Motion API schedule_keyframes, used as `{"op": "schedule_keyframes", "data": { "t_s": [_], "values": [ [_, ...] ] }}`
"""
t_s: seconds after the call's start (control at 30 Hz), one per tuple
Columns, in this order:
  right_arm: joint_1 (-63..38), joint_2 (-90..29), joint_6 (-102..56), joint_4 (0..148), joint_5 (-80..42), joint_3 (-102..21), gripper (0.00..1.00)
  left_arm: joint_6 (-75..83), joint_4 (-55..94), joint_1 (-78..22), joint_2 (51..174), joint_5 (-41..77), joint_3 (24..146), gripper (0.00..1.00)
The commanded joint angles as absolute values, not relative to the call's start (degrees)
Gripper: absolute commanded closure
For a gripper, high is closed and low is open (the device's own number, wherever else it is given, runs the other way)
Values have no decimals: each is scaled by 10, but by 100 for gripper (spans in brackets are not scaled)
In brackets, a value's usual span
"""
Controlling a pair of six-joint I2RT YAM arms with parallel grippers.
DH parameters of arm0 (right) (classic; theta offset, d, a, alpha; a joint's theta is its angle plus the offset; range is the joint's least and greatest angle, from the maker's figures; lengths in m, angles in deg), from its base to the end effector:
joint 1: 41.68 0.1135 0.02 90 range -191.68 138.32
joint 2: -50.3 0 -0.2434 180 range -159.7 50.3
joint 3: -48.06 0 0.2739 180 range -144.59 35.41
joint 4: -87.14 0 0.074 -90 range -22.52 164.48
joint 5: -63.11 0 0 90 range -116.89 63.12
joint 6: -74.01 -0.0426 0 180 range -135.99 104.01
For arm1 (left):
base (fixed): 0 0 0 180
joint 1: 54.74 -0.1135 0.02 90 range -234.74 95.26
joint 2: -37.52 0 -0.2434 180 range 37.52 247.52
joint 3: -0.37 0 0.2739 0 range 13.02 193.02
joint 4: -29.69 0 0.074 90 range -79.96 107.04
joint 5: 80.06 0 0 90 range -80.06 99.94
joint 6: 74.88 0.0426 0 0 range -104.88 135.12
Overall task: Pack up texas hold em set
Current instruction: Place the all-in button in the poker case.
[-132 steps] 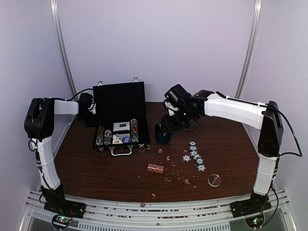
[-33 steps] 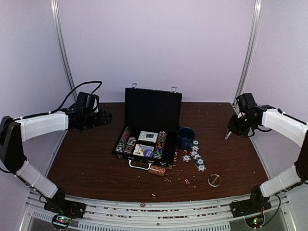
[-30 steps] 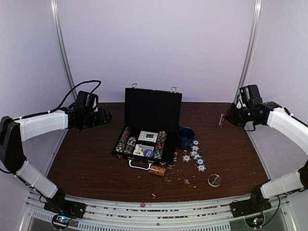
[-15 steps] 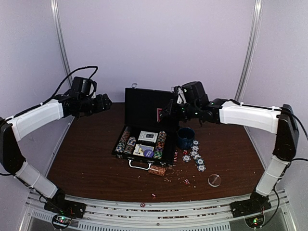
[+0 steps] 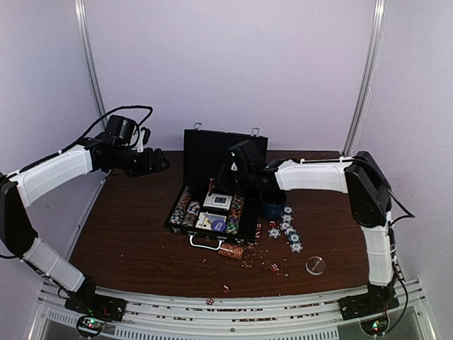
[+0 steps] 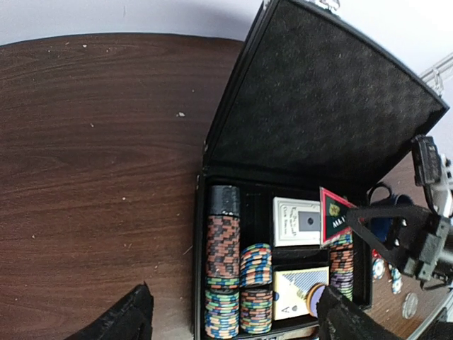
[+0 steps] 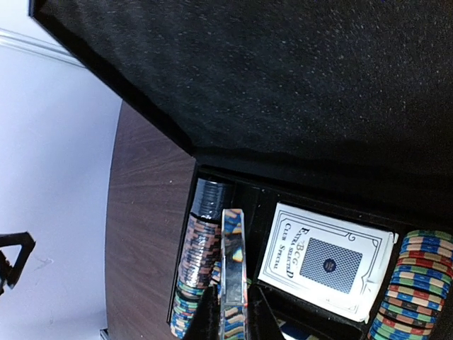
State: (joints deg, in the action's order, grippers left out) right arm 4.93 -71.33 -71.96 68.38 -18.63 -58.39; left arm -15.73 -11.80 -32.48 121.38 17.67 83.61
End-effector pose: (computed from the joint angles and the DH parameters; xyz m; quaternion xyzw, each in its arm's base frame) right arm 0.3448 0.3736 0.1842 0.0381 0.8802 0.4055 0.2435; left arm 0.3255 -0.1394 0.2746 -0.0410 0.9113 -0.2361 0.3347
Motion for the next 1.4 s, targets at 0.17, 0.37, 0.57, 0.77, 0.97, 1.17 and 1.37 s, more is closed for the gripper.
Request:
{"op": "schedule_keyframes", "data": {
  "t_s": [0.17,0.37,0.57,0.77,0.97,1.17,1.37],
  "values": [
    [58,-790,-787,651,-221,-657,100,-106,-146,-328,1173,180,838,17],
    [58,-817,-784,612,-225,-681,100,-106,-155,-329,1154,165,819,17],
    [56,-837,-767,544,-247,-726,92,-118,-151,-333,1156,164,808,16],
    [49,-822,-751,505,-277,-732,70,-134,-133,-337,1156,167,800,16],
    [43,-802,-715,463,-306,-752,51,-140,-125,-341,1158,153,791,16],
    [42,-749,-648,461,-336,-747,34,-148,-115,-347,1150,140,767,15],
    [46,-663,-548,471,-331,-700,26,-171,-113,-361,1113,123,713,15]
  ]
}}
